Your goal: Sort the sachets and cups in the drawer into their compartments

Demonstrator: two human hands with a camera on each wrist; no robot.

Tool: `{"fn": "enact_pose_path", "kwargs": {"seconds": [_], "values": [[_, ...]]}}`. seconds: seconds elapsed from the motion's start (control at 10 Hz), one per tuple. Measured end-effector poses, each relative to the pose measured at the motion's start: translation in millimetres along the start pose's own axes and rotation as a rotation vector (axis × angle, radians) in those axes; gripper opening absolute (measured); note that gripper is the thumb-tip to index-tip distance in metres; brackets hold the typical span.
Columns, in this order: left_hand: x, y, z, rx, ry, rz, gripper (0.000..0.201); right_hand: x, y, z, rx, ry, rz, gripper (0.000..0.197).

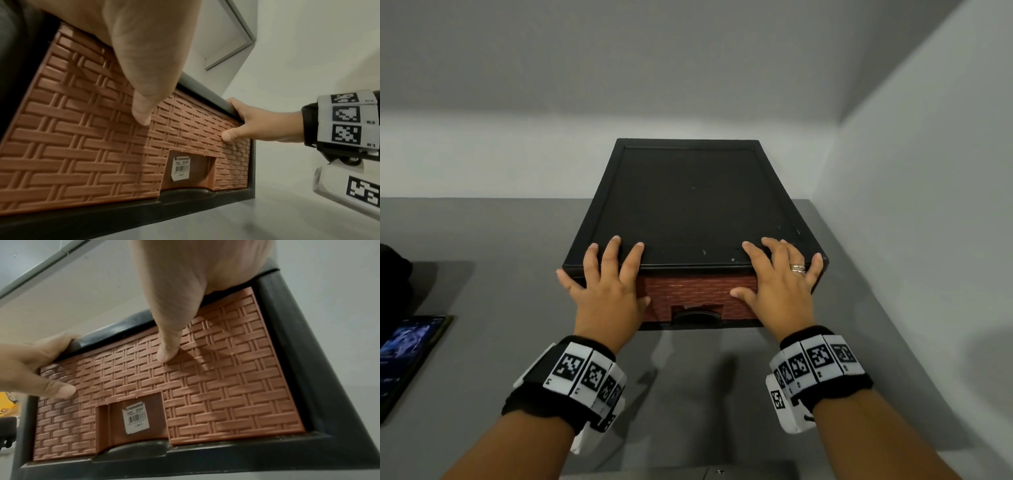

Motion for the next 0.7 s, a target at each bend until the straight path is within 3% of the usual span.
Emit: {"fn": "enact_pose_path", "kwargs": {"seconds": [0.4, 0.7], "values": [[4, 14, -2, 0.041, 0.073, 0.309, 0.097, 11, 6, -2, -0.096, -0.002, 0.254, 0.082], [21, 17, 0, 0.086, 0.047, 0.414, 0.1, 28, 10, -6, -0.188, 0.023, 0.373, 0.081]]}}
Point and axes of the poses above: each hand's wrist, its own x-axis away from the middle knuckle, its own y-axis out of the back of the hand, z = x × y, the point moved 9 cm from there along -x, towards the middle knuckle, and after that the axes turned 8 degrees about x, right-handed, at the moved point
